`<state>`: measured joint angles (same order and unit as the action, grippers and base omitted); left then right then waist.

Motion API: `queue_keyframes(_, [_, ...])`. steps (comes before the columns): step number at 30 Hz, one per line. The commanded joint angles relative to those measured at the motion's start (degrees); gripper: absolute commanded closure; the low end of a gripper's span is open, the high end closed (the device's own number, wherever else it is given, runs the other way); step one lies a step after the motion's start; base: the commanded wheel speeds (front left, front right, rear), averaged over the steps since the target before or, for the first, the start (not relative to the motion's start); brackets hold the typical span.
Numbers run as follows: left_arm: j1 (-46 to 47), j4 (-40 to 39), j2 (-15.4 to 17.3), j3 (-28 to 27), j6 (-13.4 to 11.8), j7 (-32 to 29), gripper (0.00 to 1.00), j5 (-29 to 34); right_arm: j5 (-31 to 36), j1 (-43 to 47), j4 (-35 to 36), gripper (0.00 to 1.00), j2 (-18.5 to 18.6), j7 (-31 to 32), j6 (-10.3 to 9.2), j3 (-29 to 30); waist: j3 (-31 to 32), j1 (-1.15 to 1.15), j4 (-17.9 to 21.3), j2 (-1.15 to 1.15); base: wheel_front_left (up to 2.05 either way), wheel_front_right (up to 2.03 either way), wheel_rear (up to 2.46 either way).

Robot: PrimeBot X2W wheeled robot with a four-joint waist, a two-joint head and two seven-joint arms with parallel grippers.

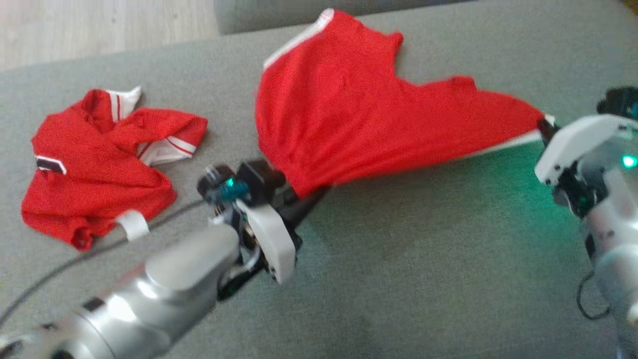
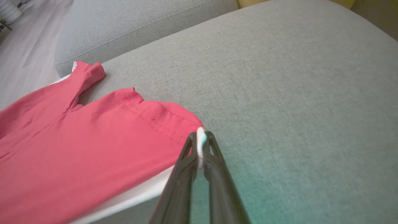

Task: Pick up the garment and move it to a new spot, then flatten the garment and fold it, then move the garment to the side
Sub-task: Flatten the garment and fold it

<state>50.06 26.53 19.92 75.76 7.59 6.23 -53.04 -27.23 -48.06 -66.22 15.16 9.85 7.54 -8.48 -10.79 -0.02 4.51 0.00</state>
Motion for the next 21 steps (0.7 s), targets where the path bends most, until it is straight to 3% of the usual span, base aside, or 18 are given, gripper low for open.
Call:
queue_keyframes(1, [0.0, 0.4, 0.4, -2.4, -0.1, 1.5, 1.00, -0.3, -1.4, 1.7, 2.6, 1.00, 2.5, 0.3, -0.05, -0.4, 1.9, 0.02, -0.1, 0.00, 0.00, 0.00, 0.00])
queue_keyframes(12, [-8.5, 2.1, -5.1, -2.4, -0.8, 2.7, 1.00, 1.9, -4.9, 12.3, 11.5, 1.00, 7.5, 3.8, -0.05, 0.6, 7.0, 0.02, 0.6, 0.00, 0.00, 0.00, 0.00])
queue_keyframes(18, [-12.2, 0.0, -6.8, -2.4, -1.9, 2.6, 1.00, 3.4, -5.3, 19.1, 19.0, 1.00, 9.6, 7.1, -0.05, 3.9, 9.5, 0.02, 0.7, 0.00, 0.00, 0.00, 0.00])
queue_keyframes(21, [-12.6, -1.2, -7.1, -2.4, -2.9, 2.7, 1.00, 3.4, -3.7, 21.5, 25.1, 1.00, 9.2, 8.7, -0.05, 8.4, 9.2, 0.02, 0.5, 0.00, 0.00, 0.00, 0.00])
